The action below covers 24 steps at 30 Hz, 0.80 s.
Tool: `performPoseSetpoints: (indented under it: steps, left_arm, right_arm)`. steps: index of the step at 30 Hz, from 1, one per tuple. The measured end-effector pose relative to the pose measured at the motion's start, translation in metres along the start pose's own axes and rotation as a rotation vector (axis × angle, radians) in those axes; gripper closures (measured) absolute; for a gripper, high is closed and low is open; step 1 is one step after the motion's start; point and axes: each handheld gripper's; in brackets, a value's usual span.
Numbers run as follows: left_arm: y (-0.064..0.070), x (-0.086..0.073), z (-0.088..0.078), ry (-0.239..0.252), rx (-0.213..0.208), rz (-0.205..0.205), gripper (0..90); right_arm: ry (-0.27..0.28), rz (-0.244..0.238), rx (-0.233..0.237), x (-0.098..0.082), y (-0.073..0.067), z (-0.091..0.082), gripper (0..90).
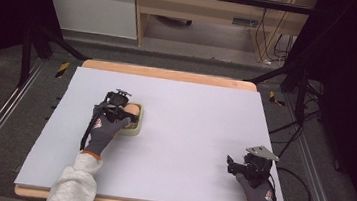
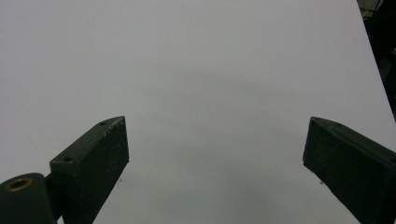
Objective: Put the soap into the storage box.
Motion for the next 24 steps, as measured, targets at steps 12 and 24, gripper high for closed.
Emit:
performPoseSetpoints:
  steps: [12, 24]
  left_arm:
    - [0.0033, -0.0011, 0.0077, -0.002, 0.007, -0.004, 31.6]
    - [0.0011, -0.0023, -0.0006, 0.014, 0.0, -0.01, 25.8]
  right_arm:
    - [-0.001, -0.004, 0.0, 0.0001, 0.0001, 0.0, 7.3]
    - [-0.001, -0.004, -0.001, 0.0002, -0.0003, -0.0004, 7.3]
Point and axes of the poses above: each handheld gripper's, and its own axes: z roughly forward along the jaws, x roughly out of its top, y roughly to its right, and after that the axes turned 4 degrees about y, right-handed
